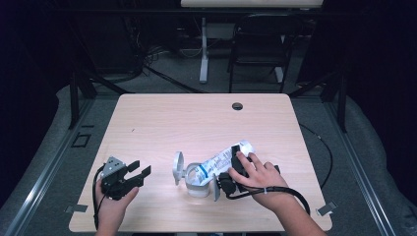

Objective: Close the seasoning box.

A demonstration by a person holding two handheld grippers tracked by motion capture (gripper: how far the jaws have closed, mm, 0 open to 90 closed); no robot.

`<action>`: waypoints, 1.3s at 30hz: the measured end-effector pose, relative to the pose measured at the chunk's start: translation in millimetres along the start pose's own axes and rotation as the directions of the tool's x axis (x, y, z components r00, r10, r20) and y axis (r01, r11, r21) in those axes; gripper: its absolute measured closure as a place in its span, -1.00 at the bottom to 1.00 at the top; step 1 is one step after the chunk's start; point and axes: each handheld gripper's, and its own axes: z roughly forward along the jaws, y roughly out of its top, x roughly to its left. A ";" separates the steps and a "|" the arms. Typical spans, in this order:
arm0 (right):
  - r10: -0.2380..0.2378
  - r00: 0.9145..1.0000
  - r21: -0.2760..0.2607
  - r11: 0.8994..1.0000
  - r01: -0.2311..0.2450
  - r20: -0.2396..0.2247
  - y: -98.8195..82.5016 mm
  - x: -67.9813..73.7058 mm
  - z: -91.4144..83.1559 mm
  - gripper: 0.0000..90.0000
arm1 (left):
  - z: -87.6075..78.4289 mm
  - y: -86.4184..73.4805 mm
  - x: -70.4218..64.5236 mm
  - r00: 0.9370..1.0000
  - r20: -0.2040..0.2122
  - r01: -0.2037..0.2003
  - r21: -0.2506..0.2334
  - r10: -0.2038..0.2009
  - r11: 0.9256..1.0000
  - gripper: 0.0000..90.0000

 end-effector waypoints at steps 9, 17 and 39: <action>0.000 1.000 0.002 1.000 0.000 -0.001 0.2 -0.6 -0.5 0.10 | -0.2 -0.1 0.4 1.000 -0.002 0.003 0.003 -0.003 1.000 0.08; -0.005 1.000 0.003 1.000 0.005 0.003 0.5 -1.6 -1.2 0.12 | 0.0 -0.4 0.8 1.000 -0.001 0.004 0.005 -0.004 1.000 0.08; -0.019 1.000 -0.002 1.000 0.019 0.011 0.4 -1.1 -2.1 0.15 | 0.2 -0.7 1.4 1.000 -0.002 0.006 0.003 -0.006 1.000 0.08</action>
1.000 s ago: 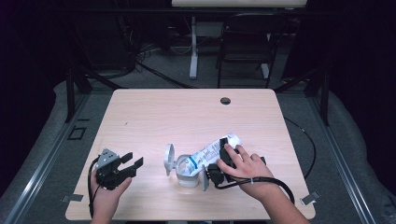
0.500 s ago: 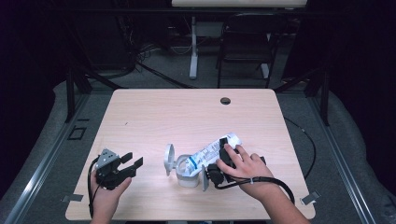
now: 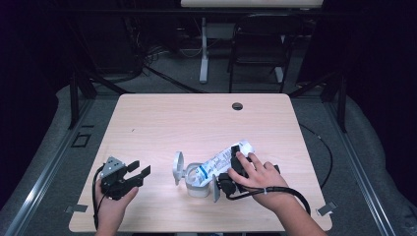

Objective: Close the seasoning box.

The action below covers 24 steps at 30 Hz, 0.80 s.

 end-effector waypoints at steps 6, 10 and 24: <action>-0.009 1.000 -0.003 1.000 0.009 0.004 0.3 -0.8 -0.3 0.16 | -0.2 0.1 -0.1 1.000 0.000 0.000 -0.002 0.000 1.000 0.08; -0.010 1.000 -0.004 1.000 0.010 0.004 0.4 -1.0 -0.5 0.16 | -0.3 0.2 -0.2 1.000 0.000 0.000 -0.002 0.000 1.000 0.08; -0.015 1.000 -0.004 1.000 0.015 0.003 0.5 -0.8 -0.7 0.19 | -0.3 0.1 0.0 1.000 -0.001 -0.001 -0.001 0.001 1.000 0.08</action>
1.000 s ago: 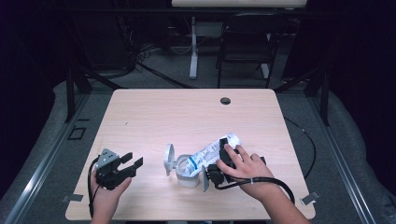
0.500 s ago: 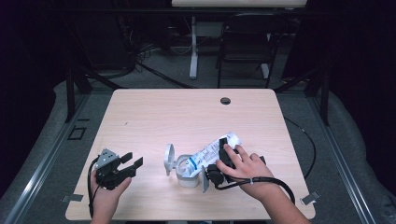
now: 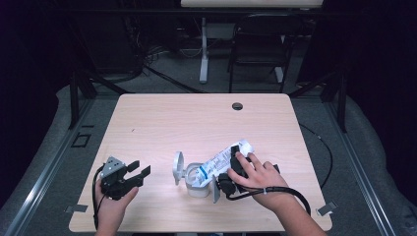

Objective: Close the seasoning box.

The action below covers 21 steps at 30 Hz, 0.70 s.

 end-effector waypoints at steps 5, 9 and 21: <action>-0.002 1.000 0.003 1.000 0.002 0.000 0.3 -0.1 -0.3 0.19 | -0.1 0.0 0.2 1.000 0.000 0.000 0.000 0.000 1.000 0.08; -0.009 1.000 0.008 1.000 0.009 0.004 0.7 -0.7 -0.7 0.20 | -0.2 0.1 0.2 1.000 0.000 -0.001 0.001 0.001 1.000 0.08; -0.013 1.000 0.002 1.000 0.013 0.005 0.7 -1.3 -0.8 0.22 | -0.3 0.2 0.2 1.000 0.000 -0.001 0.000 0.001 1.000 0.08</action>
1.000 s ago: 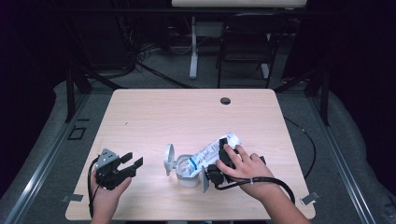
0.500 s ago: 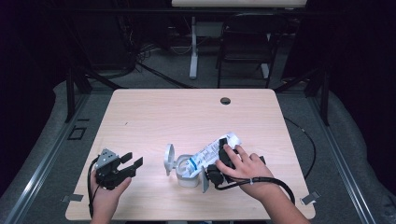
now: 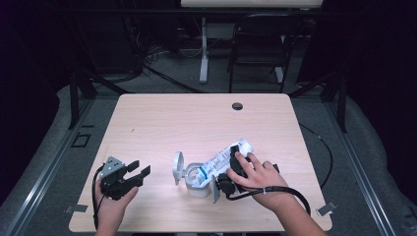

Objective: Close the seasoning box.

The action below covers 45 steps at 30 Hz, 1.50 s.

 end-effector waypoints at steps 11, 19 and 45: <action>-0.006 1.000 0.002 1.000 0.006 0.002 0.4 -0.2 -0.4 0.24 | 0.1 0.0 0.2 1.000 0.001 0.000 -0.002 0.000 1.000 0.08; -0.005 1.000 0.000 1.000 0.005 0.003 0.7 0.2 -0.6 0.25 | 0.0 -0.2 0.8 1.000 -0.001 0.004 -0.003 -0.004 1.000 0.08; -0.016 1.000 -0.001 1.000 0.016 0.003 2.1 0.1 -1.4 0.29 | 0.2 -0.4 0.8 1.000 0.000 0.004 -0.002 -0.004 1.000 0.08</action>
